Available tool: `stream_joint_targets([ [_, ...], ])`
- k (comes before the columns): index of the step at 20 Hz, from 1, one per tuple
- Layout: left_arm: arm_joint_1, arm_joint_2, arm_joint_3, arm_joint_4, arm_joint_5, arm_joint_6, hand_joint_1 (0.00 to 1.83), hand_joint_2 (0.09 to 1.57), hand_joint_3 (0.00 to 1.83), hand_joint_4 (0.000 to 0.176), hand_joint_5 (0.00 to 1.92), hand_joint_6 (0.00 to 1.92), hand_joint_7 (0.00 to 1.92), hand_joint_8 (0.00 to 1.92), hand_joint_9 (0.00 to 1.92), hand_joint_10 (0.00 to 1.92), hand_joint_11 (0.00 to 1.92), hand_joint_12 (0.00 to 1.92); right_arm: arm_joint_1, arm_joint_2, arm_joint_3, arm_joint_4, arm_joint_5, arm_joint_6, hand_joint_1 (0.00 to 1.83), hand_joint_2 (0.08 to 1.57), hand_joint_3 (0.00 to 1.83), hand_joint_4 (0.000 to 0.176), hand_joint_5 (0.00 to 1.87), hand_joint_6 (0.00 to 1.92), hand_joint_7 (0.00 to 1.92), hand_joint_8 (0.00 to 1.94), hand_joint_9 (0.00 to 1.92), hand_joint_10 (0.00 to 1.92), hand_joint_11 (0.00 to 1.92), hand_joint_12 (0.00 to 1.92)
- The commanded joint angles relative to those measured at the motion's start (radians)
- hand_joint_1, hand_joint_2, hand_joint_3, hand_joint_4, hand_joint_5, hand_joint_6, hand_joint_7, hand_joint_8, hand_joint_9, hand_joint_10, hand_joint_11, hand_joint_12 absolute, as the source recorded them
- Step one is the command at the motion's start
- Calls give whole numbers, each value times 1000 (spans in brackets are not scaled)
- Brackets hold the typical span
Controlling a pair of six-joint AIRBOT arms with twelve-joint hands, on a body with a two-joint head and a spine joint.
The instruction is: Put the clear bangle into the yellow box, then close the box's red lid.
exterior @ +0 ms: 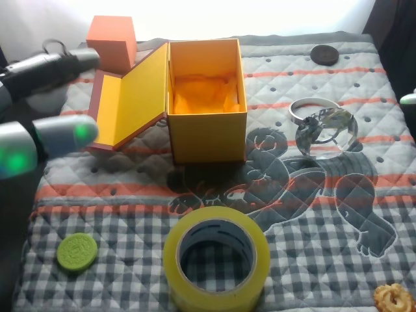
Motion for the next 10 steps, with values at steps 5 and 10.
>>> stream_joint_targets([
  [5, -13, -8, 7, 4, -109, -4, 232, 1178, 1, 176, 428, 4, 383, 4, 311, 5, 0, 873, 217, -119, 100, -54, -36, 3, 1057, 1256, 0, 50, 472, 0, 397, 2, 388, 0, 181, 697],
  [10, -15, -14, 14, 5, -102, -4, 273, 1172, 0, 176, 445, 6, 404, 3, 338, 5, 0, 943, 343, -233, 182, -94, -168, 3, 914, 1152, 3, 137, 380, 0, 384, 3, 445, 5, 230, 798],
])
